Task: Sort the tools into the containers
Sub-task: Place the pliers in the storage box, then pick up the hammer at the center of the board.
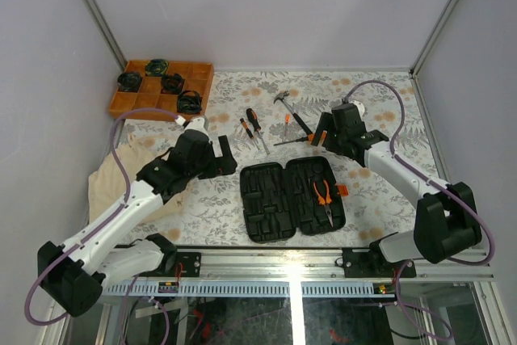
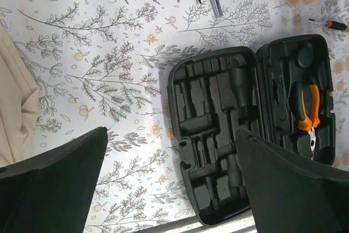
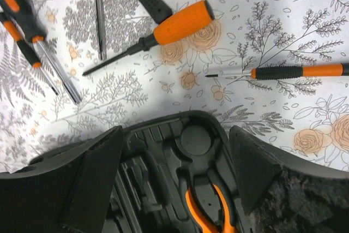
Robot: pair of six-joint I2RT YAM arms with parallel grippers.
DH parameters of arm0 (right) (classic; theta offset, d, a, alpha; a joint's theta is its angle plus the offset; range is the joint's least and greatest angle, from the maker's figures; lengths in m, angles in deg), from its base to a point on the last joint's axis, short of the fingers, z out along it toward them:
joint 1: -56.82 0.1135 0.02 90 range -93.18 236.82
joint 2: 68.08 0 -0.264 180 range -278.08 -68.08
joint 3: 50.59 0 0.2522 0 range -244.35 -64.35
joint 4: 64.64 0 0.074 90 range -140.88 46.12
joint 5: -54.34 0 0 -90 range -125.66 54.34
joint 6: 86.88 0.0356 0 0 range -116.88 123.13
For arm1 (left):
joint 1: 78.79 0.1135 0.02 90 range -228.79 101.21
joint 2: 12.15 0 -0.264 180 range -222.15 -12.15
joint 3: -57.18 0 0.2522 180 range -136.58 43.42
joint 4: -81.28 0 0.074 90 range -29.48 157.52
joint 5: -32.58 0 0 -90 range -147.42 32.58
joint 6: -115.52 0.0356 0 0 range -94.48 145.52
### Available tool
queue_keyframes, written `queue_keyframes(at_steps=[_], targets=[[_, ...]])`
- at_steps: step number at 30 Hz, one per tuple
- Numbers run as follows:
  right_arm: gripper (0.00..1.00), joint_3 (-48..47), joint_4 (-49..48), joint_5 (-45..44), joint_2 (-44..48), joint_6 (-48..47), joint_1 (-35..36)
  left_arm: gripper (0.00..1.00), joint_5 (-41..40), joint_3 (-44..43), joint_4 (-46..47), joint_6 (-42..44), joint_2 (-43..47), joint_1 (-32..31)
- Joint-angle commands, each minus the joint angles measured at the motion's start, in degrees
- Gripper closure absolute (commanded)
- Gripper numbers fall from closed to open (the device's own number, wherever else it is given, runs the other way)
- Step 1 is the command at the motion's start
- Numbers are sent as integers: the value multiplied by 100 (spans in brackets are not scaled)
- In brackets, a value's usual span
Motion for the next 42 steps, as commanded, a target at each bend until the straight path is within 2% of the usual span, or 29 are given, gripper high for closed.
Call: queue_keyframes(at_steps=[1, 9, 14, 23, 29, 42], targets=[[15, -203, -543, -4, -81, 667, -209, 0, -110, 314, 384, 217, 564, 23], [17, -486, -650, -323, -586, 1383, -302, 0, -45, 195, 50, 526, 541, 27], [24, -713, -794, -390, -1043, 1677, -301, 0, -214, 298, 135, 612, 786, 27], [30, -1155, -836, -437, -1898, 2364, -312, 0, -93, 341, 210, 571, 687, 28], [33, -1428, -540, -608, -2276, 2716, -310, 0, -100, 350, 222, 603, 704, 27], [34, -1524, -311, -907, -2452, 2770, -311, 0, -82, 341, 212, 629, 555, 27]])
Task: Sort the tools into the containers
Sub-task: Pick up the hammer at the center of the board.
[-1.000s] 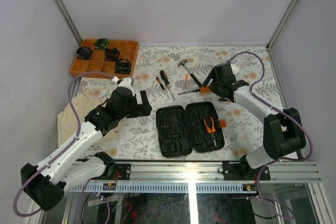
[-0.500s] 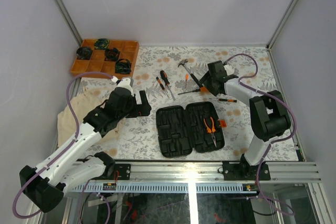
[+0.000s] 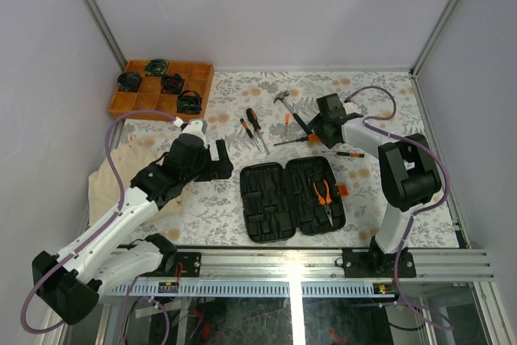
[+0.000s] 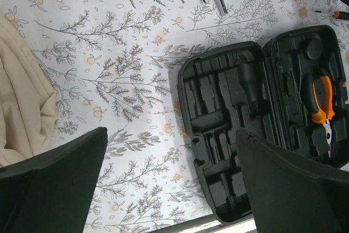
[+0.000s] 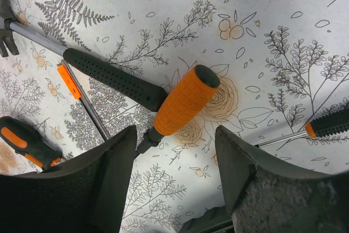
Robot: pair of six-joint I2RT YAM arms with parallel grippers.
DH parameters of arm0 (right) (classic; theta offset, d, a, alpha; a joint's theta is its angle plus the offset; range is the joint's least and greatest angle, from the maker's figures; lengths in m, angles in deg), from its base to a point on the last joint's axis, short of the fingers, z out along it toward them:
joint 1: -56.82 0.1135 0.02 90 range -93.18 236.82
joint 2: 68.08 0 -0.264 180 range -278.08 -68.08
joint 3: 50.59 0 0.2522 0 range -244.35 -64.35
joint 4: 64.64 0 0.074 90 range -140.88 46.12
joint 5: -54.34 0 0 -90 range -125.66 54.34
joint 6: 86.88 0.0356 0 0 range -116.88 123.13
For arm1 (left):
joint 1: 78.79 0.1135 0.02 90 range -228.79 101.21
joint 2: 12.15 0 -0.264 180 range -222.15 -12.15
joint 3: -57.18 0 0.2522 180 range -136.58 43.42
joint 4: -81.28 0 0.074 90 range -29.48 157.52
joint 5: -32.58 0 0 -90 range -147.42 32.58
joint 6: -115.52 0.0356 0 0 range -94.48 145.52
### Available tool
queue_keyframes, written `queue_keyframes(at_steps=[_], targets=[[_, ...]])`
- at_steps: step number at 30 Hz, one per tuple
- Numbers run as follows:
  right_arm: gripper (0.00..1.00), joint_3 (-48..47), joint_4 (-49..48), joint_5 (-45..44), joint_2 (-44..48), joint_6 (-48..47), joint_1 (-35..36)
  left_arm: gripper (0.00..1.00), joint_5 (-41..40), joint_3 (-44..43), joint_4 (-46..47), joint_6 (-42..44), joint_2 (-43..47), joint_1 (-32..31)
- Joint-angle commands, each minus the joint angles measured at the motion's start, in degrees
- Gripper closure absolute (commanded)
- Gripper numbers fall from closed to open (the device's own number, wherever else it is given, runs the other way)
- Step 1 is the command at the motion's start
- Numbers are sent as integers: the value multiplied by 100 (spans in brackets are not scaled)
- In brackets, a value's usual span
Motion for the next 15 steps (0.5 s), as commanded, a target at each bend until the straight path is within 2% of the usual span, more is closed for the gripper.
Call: queue_keyframes(at_steps=[1, 5, 9, 15], targets=[[35, -276, 106, -381, 61, 41, -30, 0, -31, 46, 164, 140, -12, 25], [35, -355, 100, -572, 146, -316, -31, 0, -46, 49, 155, 155, -8, 27], [32, -722, 131, -570, 61, -1359, -30, 0, -9, 55, 172, 165, -18, 31], [29, -1330, 55, 237, -277, -2916, -30, 0, 16, 58, 172, 167, -51, 27]])
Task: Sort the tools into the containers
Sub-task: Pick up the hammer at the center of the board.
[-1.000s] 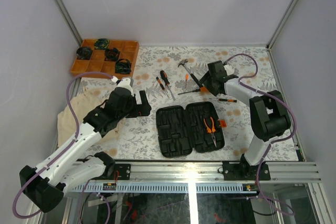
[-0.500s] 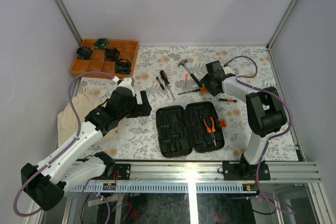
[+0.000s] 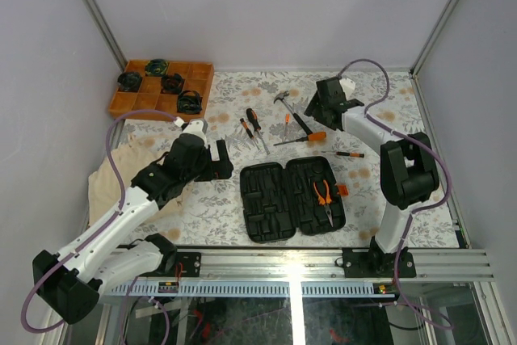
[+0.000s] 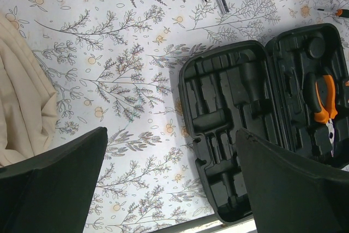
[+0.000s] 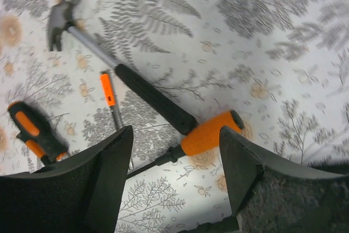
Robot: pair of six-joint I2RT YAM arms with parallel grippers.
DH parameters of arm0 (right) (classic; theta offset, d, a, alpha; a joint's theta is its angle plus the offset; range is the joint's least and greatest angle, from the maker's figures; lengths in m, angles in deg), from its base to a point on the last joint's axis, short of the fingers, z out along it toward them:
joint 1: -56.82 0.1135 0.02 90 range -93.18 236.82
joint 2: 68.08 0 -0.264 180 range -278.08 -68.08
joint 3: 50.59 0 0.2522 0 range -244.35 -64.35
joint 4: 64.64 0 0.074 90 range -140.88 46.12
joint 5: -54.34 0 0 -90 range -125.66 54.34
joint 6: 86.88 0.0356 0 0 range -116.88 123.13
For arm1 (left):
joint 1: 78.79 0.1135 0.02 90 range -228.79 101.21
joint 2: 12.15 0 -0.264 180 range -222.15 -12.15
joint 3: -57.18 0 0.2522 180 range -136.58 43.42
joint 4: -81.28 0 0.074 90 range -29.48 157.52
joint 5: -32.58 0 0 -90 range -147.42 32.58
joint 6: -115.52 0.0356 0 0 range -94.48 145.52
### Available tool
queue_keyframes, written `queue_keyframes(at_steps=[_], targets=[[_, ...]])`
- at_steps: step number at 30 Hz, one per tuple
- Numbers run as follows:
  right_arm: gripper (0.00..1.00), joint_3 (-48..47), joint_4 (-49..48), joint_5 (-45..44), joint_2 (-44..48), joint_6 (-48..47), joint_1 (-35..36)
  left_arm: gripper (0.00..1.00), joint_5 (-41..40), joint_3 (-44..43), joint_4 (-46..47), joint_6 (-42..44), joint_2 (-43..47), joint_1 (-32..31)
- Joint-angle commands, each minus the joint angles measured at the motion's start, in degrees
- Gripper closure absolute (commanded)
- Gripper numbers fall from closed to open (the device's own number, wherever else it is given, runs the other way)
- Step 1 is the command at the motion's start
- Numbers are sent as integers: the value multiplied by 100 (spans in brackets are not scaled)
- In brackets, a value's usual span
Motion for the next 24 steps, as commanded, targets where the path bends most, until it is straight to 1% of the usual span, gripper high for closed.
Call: queue_keyframes(at_steps=[1, 5, 7, 9, 12, 14, 17, 20, 24], targets=[[29, -532, -209, 665, -259, -1608, -20, 0, 15, 55, 172, 123, -26, 23], [29, -855, -556, 1800, -540, -2773, -22, 0, 8, 58, 173, 127, -35, 27], [29, -1347, -261, 2234, -893, -3414, -21, 0, 12, 56, 173, 140, -49, 22], [31, -1967, 141, 2292, -1330, -4039, -27, 0, -10, 48, 165, 144, -61, 27], [33, -2488, 318, 2535, -1710, -4713, -22, 0, -29, 38, 164, 151, -99, 25], [35, -2946, 555, 2779, -2007, -4945, -19, 0, -28, 35, 157, 158, -119, 21], [39, -3685, 839, 2881, -2464, -5131, -19, 1, -54, 25, 153, 178, -147, 27], [42, -4298, 1137, 2903, -2934, -5289, -20, 0, -131, 16, 120, 171, -169, 27], [44, -4886, 1394, 2875, -3417, -5388, -20, 1, -226, 7, 87, 149, -158, 27]])
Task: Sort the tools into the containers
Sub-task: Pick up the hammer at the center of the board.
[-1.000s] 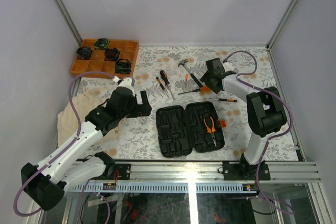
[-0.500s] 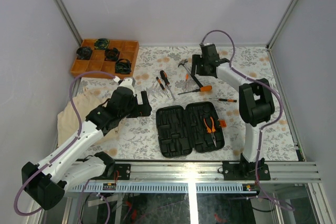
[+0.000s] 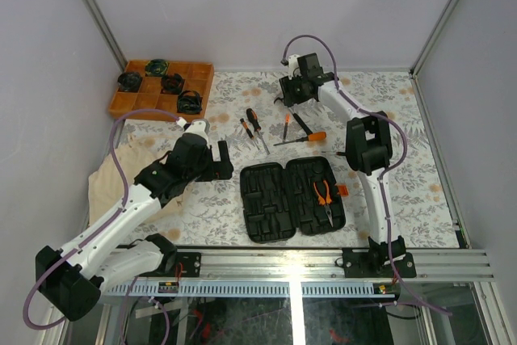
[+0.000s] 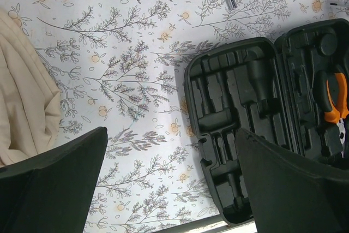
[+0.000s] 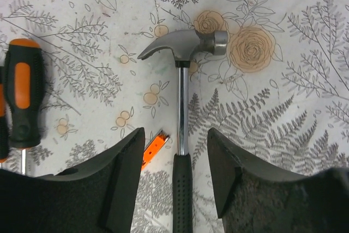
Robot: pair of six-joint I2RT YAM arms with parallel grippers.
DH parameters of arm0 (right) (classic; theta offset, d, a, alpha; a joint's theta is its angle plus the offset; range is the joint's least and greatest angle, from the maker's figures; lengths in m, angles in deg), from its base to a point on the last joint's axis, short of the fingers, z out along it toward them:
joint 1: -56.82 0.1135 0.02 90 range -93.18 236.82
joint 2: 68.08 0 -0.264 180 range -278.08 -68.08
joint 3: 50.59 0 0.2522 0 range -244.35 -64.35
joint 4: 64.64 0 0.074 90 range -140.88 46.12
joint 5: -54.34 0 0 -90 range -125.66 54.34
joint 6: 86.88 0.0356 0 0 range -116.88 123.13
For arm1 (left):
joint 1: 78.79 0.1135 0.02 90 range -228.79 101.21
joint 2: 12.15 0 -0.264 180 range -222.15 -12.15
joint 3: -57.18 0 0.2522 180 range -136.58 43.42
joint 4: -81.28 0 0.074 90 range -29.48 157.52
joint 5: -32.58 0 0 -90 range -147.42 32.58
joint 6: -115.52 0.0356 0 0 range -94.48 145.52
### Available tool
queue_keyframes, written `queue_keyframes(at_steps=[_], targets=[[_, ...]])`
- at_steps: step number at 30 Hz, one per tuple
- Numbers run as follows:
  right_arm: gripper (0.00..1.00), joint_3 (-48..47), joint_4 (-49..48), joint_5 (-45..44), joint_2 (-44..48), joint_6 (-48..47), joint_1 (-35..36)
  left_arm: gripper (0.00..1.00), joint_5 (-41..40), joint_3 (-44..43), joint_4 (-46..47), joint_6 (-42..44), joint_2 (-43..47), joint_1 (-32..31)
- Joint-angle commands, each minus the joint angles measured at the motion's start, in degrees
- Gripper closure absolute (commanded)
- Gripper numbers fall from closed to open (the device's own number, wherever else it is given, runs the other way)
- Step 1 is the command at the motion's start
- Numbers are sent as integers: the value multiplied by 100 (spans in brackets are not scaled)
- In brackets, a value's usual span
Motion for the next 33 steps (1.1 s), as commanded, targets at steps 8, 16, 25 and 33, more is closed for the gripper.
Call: queue_keyframes(at_steps=[8, 16, 25, 33], targets=[[50, -1084, 593, 149, -819, -346, -17, 1, -178, -18, 91, 100, -121, 27], [61, -1209, 780, -277, -1035, -417, 17, 1, -180, -21, 91, 101, -147, 27], [86, -1232, 826, -316, -1094, -520, 46, 1, -246, -11, 82, 110, -114, 27], [100, -1223, 359, -553, -545, -890, 23, 1, -211, -2, 82, 127, -67, 28]])
